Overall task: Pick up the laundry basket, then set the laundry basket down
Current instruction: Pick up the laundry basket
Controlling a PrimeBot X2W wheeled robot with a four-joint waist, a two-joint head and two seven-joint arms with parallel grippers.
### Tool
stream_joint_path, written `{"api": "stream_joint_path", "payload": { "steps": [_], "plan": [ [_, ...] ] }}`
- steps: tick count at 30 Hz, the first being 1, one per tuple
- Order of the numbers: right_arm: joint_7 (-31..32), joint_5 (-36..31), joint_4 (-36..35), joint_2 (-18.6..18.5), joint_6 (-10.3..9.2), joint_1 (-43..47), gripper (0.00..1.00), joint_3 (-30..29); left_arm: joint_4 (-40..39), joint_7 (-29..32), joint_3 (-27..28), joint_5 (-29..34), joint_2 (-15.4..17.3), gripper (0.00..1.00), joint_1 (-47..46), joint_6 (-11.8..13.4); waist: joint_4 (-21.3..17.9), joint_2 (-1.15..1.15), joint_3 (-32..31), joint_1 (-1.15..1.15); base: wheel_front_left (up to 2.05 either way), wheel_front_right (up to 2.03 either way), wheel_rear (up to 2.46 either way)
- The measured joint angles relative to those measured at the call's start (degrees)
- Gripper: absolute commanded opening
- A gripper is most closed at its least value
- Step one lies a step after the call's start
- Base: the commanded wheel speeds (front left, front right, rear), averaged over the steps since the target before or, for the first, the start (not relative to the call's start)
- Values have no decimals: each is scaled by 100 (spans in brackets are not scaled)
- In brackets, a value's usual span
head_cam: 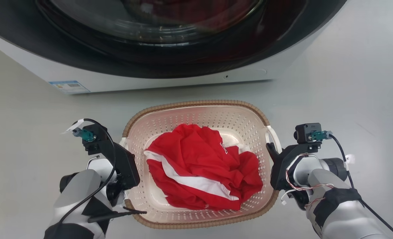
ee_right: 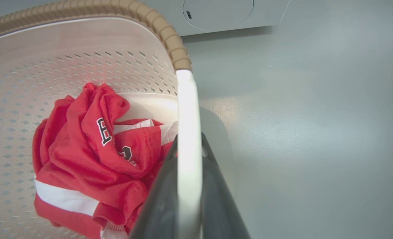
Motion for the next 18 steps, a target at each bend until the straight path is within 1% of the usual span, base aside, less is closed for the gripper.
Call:
{"api": "stream_joint_path", "payload": {
  "steps": [9, 18],
  "plan": [
    [450, 341, 11, -2, 1, 188, 0, 163, 53, 554, -3, -186, 4, 0, 103, 0, 31, 0, -552, 0, 0, 0, 0],
    [1027, 743, -107, -33, 0, 364, 0, 419, 104, 1118, -24, -305, 40, 0, 200, 7, 55, 1, -1090, -1, 0, 0, 0]
  ]
}}
